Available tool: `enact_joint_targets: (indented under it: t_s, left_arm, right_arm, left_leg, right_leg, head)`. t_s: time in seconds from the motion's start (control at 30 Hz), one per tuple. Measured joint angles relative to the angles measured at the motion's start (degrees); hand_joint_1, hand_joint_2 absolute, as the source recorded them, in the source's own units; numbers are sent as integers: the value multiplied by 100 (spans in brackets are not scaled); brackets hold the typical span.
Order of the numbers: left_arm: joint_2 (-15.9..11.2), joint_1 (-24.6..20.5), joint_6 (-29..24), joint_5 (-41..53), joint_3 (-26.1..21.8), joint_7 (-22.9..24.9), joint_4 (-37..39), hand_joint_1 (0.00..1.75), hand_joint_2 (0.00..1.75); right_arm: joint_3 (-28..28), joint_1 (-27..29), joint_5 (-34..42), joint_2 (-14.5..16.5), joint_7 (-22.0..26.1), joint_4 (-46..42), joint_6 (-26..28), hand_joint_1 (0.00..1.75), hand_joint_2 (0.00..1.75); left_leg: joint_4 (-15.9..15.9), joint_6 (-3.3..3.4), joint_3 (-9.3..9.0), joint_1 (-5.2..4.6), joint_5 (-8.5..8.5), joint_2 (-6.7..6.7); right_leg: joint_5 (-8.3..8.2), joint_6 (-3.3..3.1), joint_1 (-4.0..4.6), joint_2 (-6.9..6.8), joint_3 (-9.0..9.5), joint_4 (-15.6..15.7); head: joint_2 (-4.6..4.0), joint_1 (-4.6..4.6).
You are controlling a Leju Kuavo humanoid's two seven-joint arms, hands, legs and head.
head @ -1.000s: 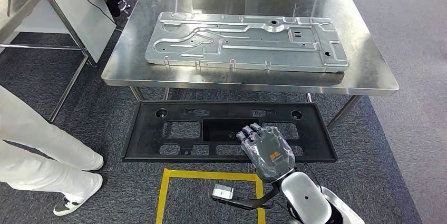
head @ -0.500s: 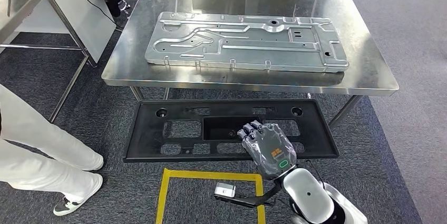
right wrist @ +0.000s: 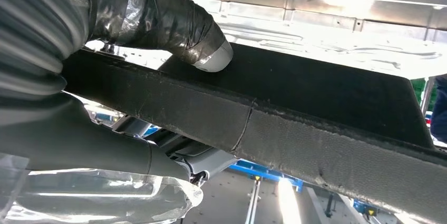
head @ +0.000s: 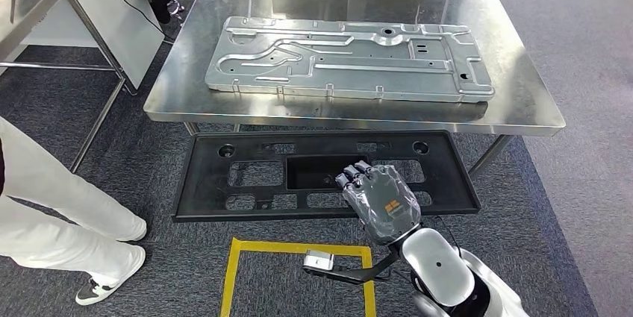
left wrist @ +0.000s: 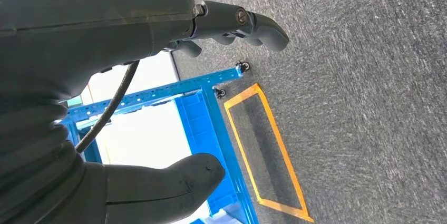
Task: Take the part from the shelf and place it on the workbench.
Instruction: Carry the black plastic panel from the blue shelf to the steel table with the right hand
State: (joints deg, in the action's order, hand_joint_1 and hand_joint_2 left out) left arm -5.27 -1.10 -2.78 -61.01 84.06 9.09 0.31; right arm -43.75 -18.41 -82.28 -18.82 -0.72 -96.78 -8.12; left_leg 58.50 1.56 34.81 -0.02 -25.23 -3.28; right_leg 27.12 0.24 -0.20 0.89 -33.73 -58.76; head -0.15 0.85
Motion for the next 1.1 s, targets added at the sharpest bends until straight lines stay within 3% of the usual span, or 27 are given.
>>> enact_joint_targets:
  t_s: [1.1]
  left_arm:
    - [0, -3, -3, 11, 0, 94, 0, 0, 175]
  right_arm:
    - [-5, -74, 18, 2, -21, 225, 5, 175, 175]
  left_leg:
    - [0, 1, 0, 0, -1, 0]
  right_leg:
    - [0, 0, 0, 0, 1, 0]
  head:
    - [0, 0]
